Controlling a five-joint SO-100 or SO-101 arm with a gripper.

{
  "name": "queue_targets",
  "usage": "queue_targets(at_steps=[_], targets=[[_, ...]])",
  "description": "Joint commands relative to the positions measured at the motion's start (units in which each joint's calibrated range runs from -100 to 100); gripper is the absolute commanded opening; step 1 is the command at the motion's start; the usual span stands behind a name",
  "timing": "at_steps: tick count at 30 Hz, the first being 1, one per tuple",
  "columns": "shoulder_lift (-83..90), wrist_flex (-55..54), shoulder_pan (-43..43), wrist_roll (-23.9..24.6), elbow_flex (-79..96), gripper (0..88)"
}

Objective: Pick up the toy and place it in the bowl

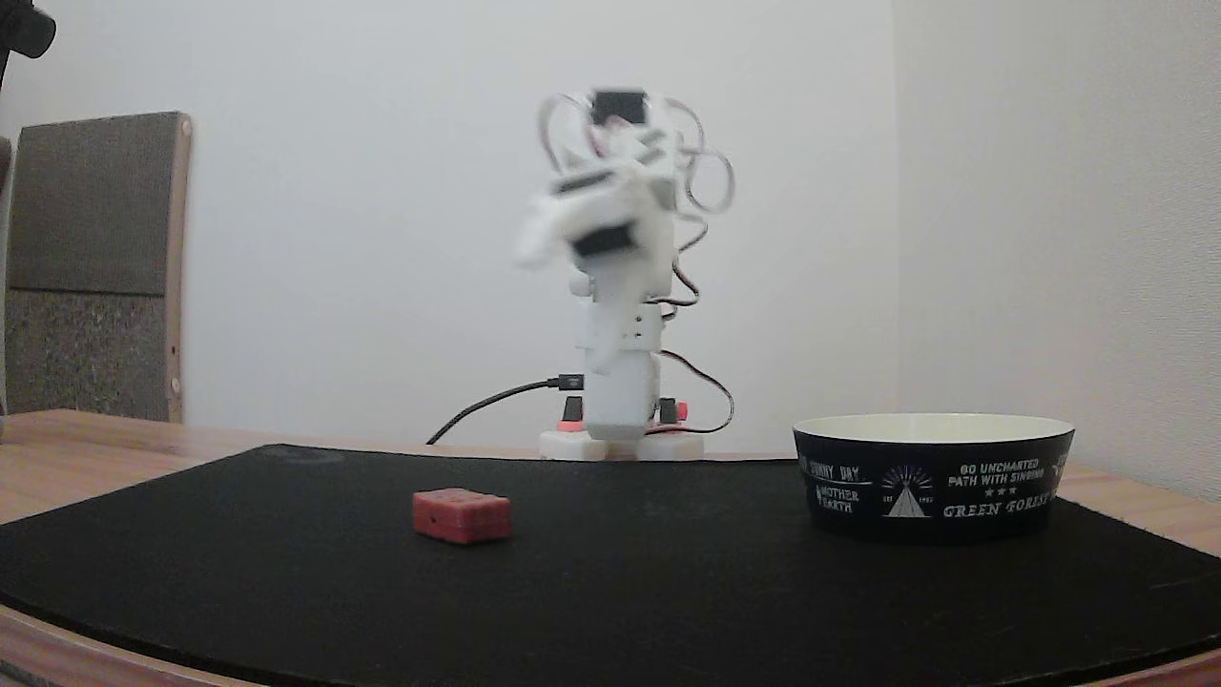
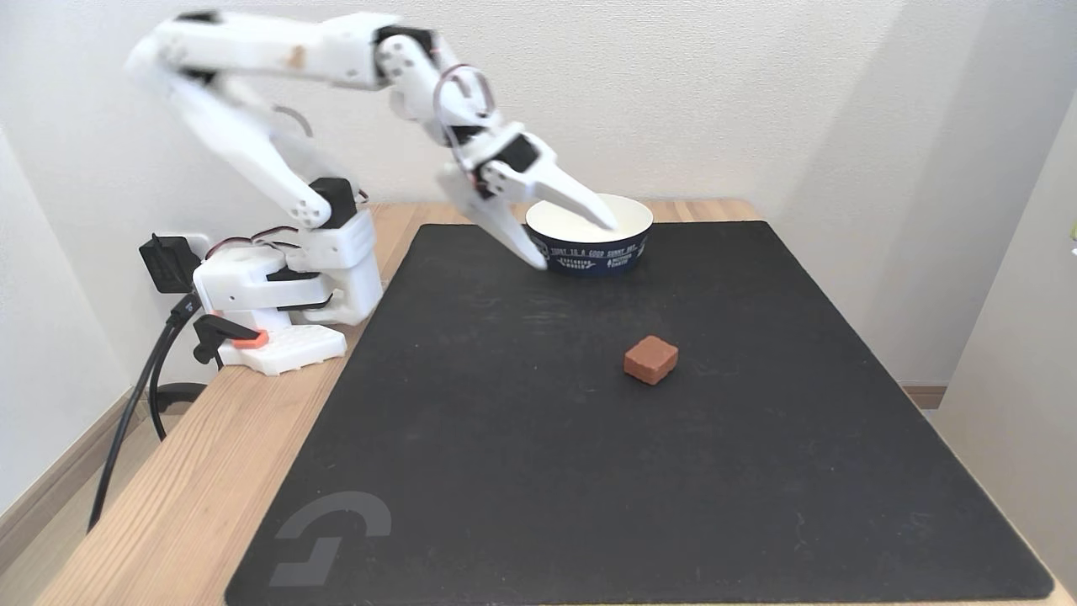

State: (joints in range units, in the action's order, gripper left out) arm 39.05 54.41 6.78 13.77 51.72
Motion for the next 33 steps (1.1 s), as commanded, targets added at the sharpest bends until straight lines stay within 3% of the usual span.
queue_targets(at_steps=[1, 5, 15, 20, 33], targets=[[-21.4, 0.3, 6.6, 0.2, -21.2, 40.9], [-30.6, 1.0, 8.6, -0.1, -32.0, 40.7], [-59.4, 20.5, 7.9, -0.4, -67.8, 41.0], [-68.7, 24.9, 7.6, -0.4, -79.6, 41.0], [-76.9, 25.4, 4.4, 0.2, -84.1, 40.4]])
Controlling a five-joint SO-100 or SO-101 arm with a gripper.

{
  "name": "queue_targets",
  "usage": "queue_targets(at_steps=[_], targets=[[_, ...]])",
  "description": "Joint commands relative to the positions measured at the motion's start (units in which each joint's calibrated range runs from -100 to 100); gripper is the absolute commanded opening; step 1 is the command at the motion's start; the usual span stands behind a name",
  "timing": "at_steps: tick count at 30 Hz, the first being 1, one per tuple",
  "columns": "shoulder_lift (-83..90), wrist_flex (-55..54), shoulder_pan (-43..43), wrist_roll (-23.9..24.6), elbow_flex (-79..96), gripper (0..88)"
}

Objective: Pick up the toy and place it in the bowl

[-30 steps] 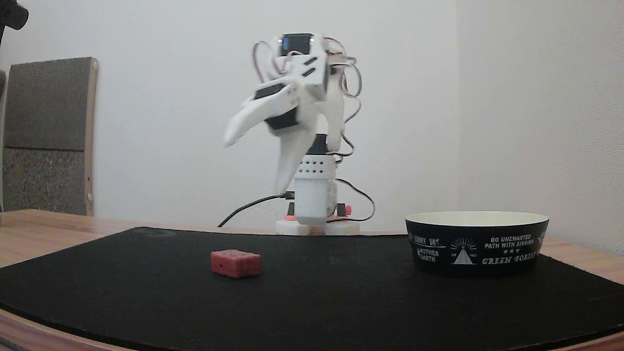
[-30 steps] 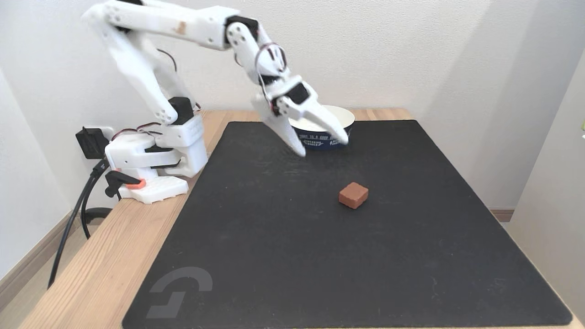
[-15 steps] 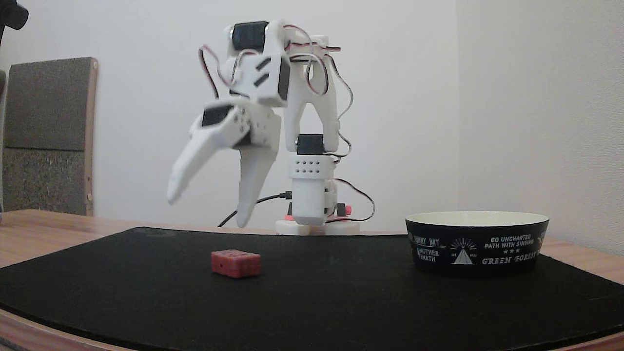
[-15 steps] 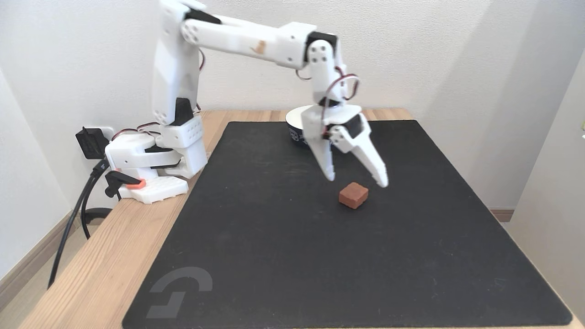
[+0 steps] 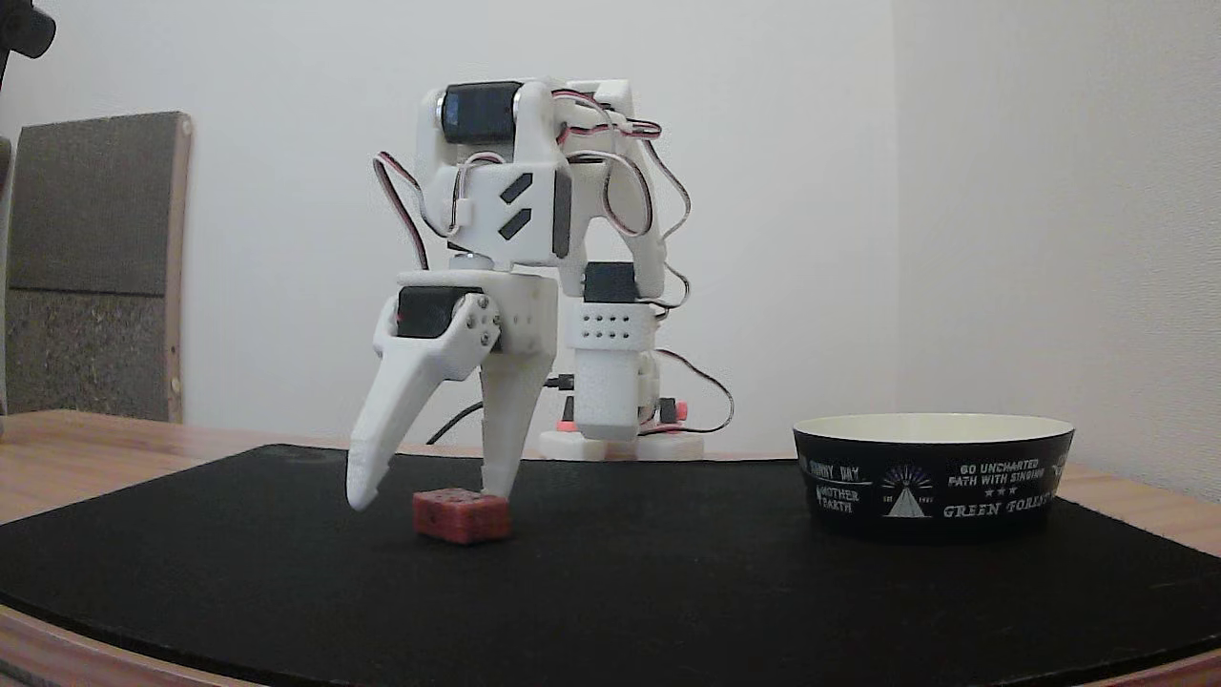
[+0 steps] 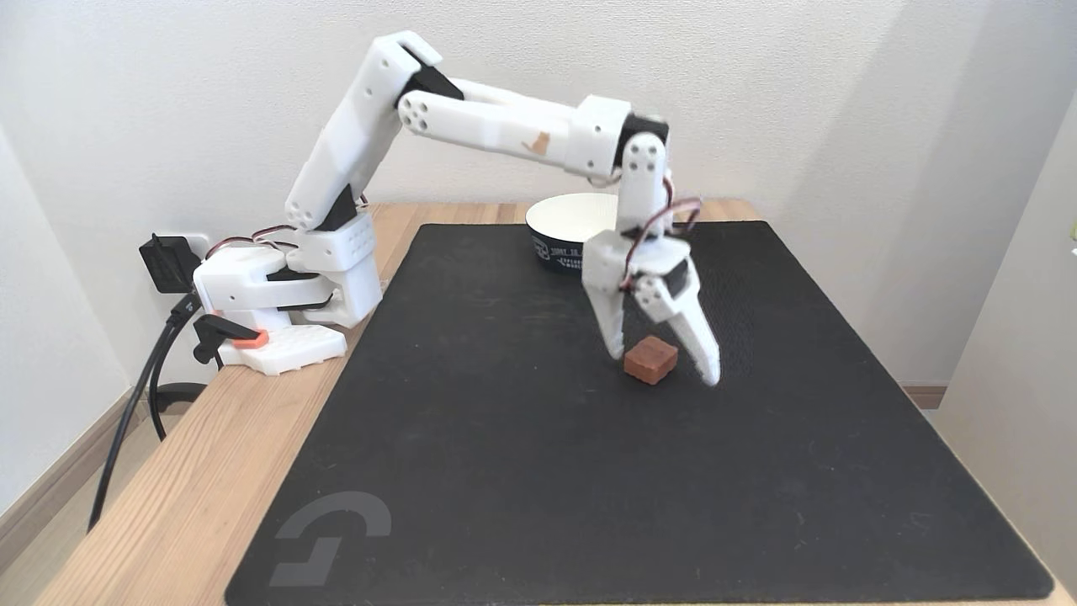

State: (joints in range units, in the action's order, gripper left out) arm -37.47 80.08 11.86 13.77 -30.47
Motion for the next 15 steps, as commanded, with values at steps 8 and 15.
queue_targets(at_steps=[8, 15], targets=[[-1.5, -1.5, -0.2, 0.2, -1.9, 7.5], [-0.6, -1.8, -0.4, -0.1, -1.5, 2.6]])
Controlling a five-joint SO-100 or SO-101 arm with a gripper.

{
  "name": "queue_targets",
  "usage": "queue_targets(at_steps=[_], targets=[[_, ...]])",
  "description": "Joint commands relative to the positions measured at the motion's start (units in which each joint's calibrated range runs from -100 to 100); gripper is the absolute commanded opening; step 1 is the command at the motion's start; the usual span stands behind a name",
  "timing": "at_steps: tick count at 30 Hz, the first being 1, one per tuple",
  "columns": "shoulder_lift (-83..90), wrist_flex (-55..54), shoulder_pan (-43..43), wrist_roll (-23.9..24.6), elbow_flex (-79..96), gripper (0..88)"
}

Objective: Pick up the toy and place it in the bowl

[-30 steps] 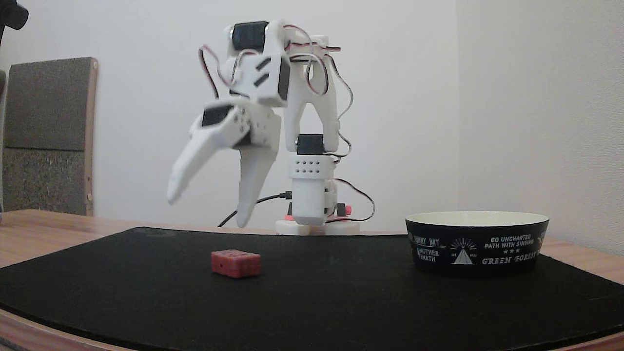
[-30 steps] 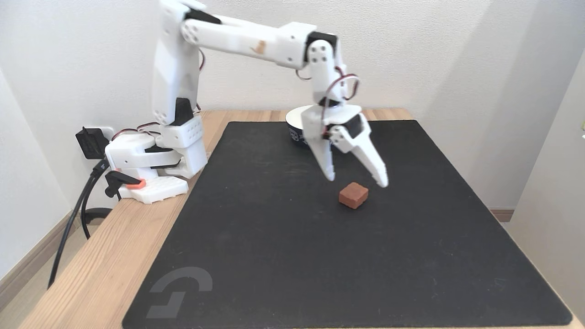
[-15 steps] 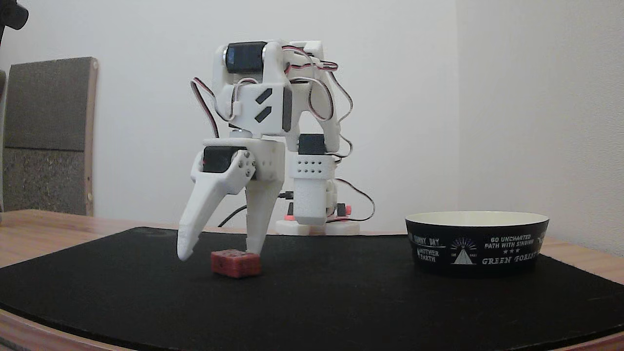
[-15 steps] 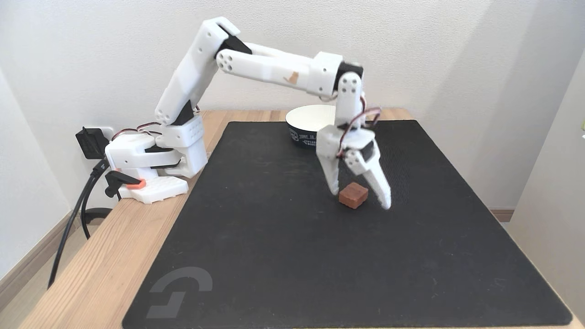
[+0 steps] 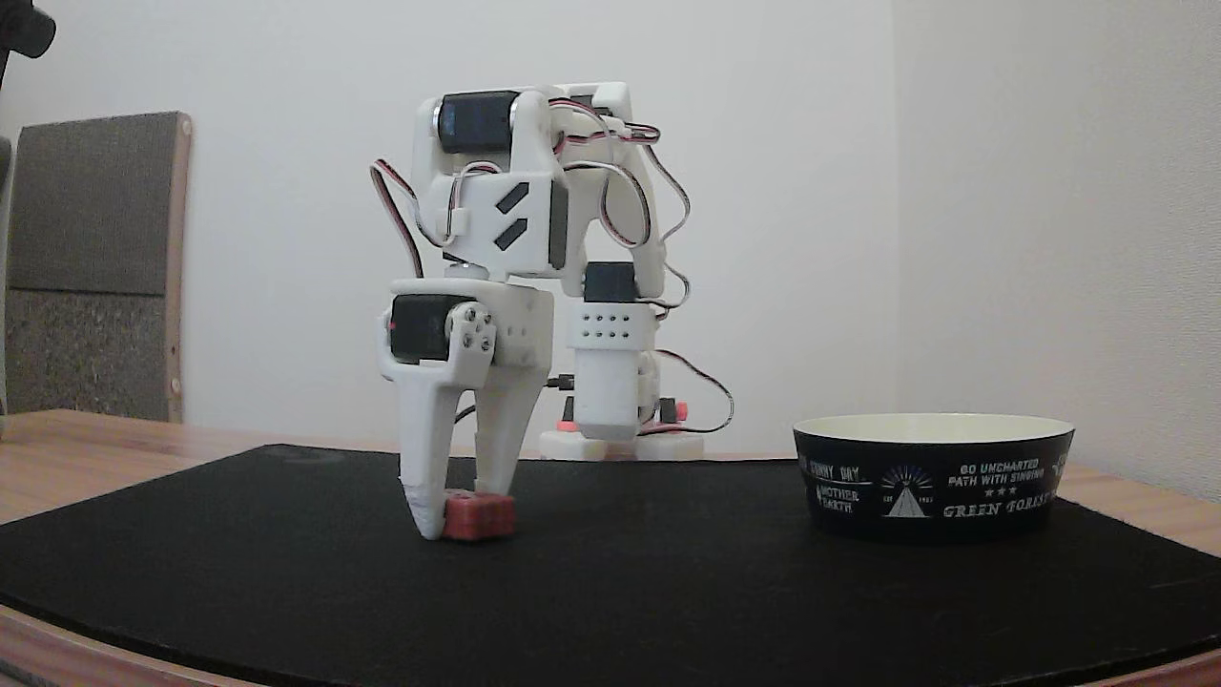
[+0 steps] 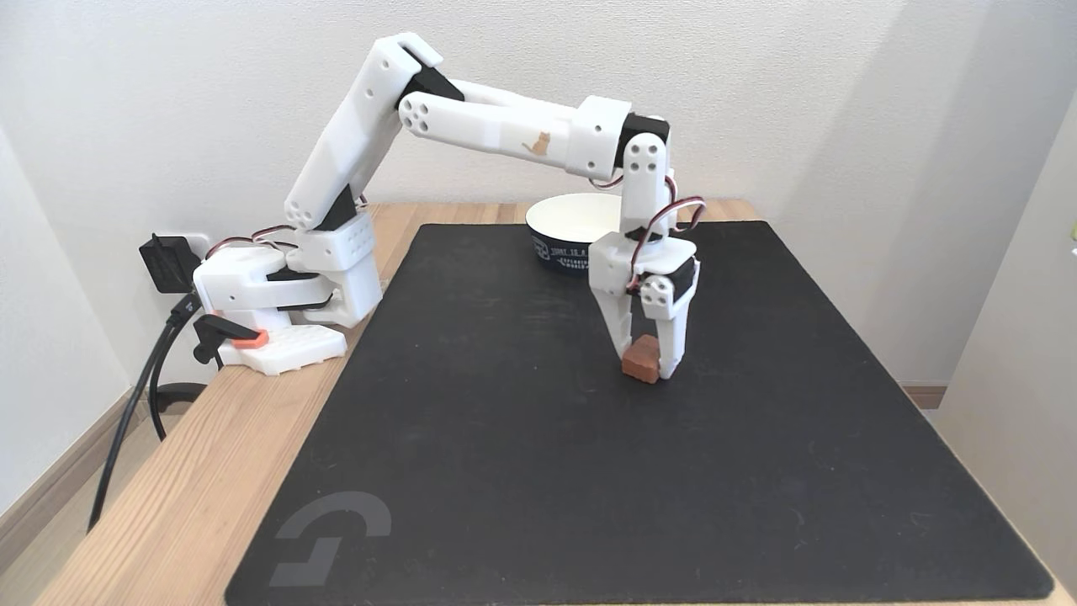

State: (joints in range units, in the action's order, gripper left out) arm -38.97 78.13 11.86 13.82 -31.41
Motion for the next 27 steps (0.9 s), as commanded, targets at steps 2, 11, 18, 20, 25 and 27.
queue_targets(at_steps=[2, 11, 18, 20, 25, 27], targets=[[1.7, 0.1, -0.9, -0.4, -1.5, 2.6], [22.3, -0.4, -13.4, -5.9, -2.4, 2.6], [30.8, -0.3, -26.0, -8.8, 2.8, 2.6], [33.4, -0.4, -31.3, -9.0, 9.8, 2.6], [40.0, -9.3, -39.4, -9.0, 29.3, 2.6], [42.4, -14.5, -40.2, -9.0, 36.4, 2.6]])
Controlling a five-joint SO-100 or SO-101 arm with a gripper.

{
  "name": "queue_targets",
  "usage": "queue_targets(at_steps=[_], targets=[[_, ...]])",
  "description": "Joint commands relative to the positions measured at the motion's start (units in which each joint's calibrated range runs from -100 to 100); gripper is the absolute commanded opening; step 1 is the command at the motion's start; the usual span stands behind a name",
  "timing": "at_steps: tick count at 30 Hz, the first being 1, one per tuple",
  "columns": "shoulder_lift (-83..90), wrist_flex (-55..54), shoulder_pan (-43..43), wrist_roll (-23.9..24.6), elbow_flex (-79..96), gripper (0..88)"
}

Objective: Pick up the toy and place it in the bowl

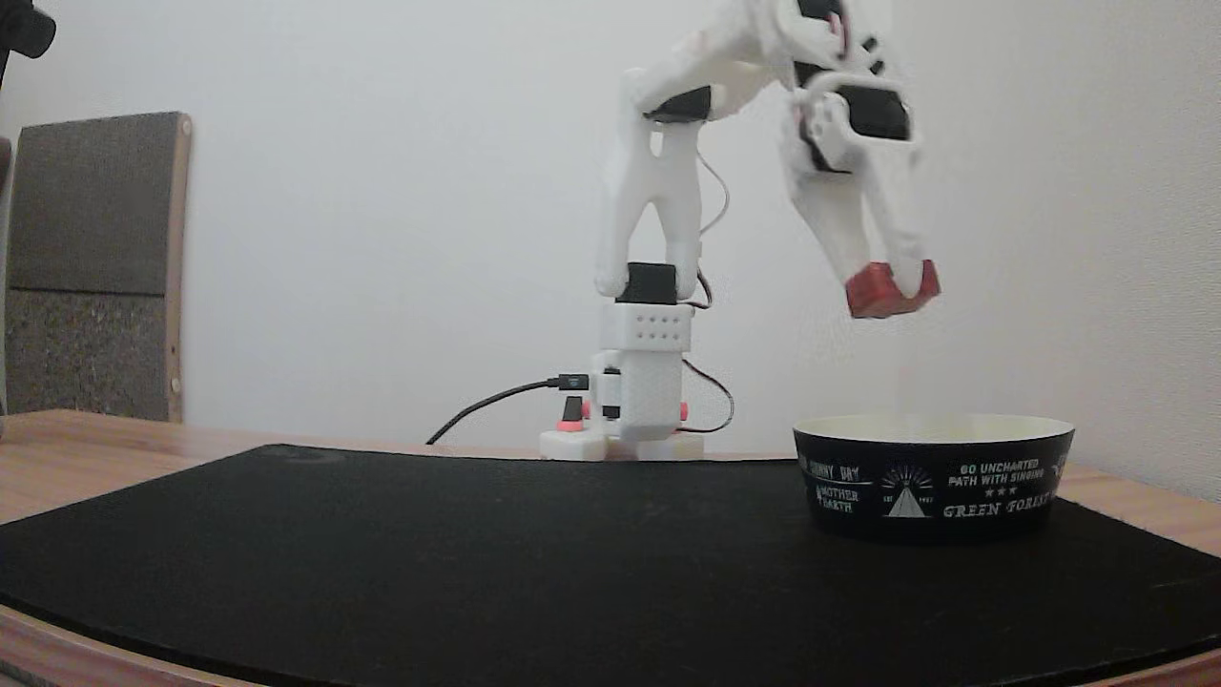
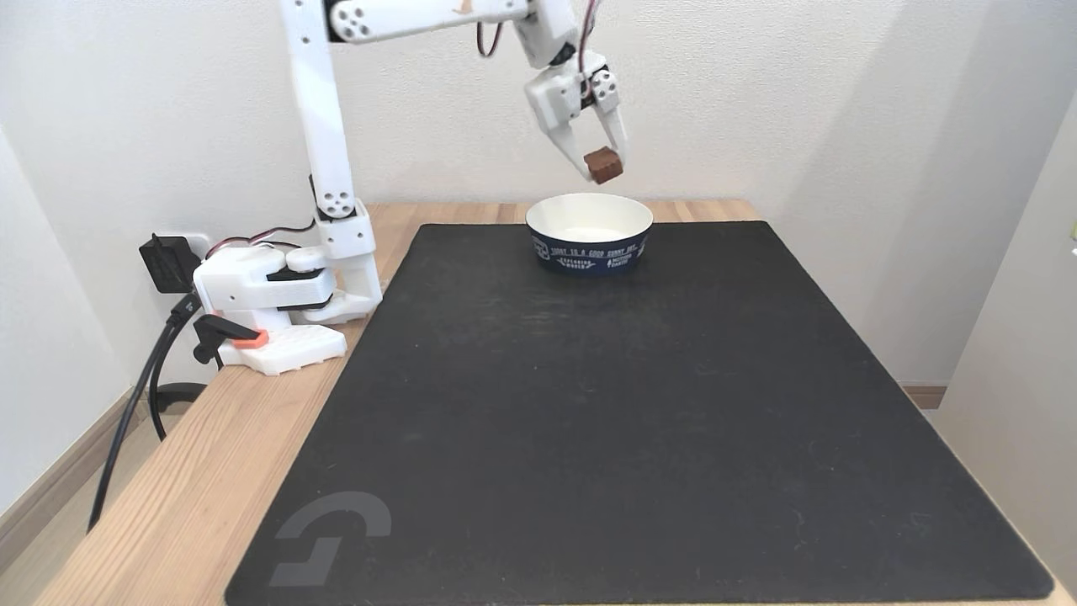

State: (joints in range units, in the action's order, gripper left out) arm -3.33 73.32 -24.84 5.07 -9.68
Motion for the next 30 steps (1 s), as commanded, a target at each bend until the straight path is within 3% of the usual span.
queue_targets(at_steps=[1, 6, 10, 11, 15, 19, 24, 26, 30], targets=[[8.1, -12.5, -3.6, -0.2, 18.6, 3.0], [13.1, -29.0, -1.9, -3.5, 34.3, 4.8], [12.7, -28.8, -1.7, -3.6, 35.3, 19.7], [12.5, -28.8, -1.7, -3.6, 36.2, 27.8], [13.1, -29.4, -1.7, -3.6, 37.1, 35.0], [14.5, -29.5, 3.3, -3.6, 35.8, 33.7], [25.2, -29.5, 14.6, -3.2, 39.7, 1.3], [32.0, -29.5, 17.9, -3.1, 48.5, 5.6], [44.3, -36.1, 18.0, -3.1, 68.9, 5.5]])
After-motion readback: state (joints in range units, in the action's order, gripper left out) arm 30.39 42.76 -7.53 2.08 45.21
